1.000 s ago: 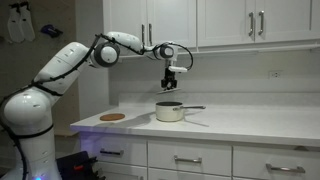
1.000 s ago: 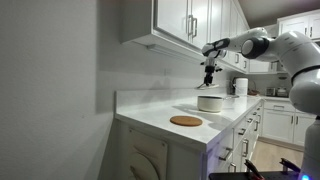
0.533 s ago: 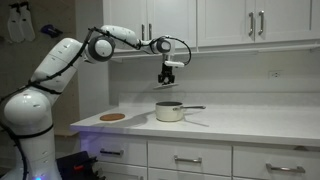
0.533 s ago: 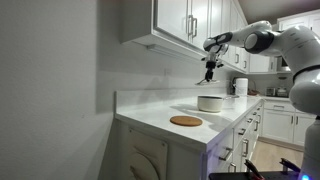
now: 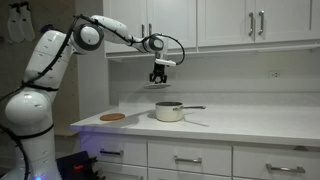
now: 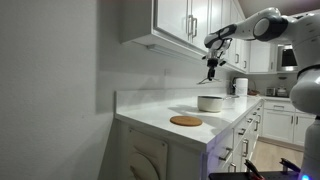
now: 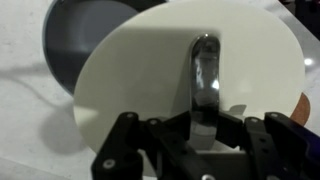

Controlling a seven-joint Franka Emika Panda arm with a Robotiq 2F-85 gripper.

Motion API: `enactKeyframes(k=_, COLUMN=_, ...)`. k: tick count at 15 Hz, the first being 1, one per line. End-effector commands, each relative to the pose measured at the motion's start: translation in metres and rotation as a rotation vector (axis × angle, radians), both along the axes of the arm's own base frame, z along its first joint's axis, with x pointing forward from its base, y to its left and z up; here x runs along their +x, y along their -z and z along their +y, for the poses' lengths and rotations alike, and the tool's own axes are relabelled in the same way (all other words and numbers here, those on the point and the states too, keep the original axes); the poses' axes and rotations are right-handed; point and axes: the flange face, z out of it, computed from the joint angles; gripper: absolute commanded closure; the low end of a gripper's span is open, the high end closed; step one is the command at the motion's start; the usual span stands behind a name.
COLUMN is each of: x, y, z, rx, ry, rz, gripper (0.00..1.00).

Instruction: Pick up the white lid off the white pot and put it on the countertop.

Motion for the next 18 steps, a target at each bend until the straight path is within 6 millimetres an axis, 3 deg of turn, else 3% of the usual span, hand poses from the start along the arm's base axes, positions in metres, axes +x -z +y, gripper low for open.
enactKeyframes(k=1, x=-0.047, y=-0.002, z=0.012, rx=-0.004, ry=0.034, rz=0.019, gripper=1.0)
enactKeyframes(k=12, x=-0.17, y=0.034, z=0.049, rx=-0.003, ry=0.049, rz=0.084, gripper=1.0)
enactKeyframes(k=18, x=-0.228, y=0.057, z=0.069, rx=0.033, ry=0.046, rz=0.076, gripper=1.0)
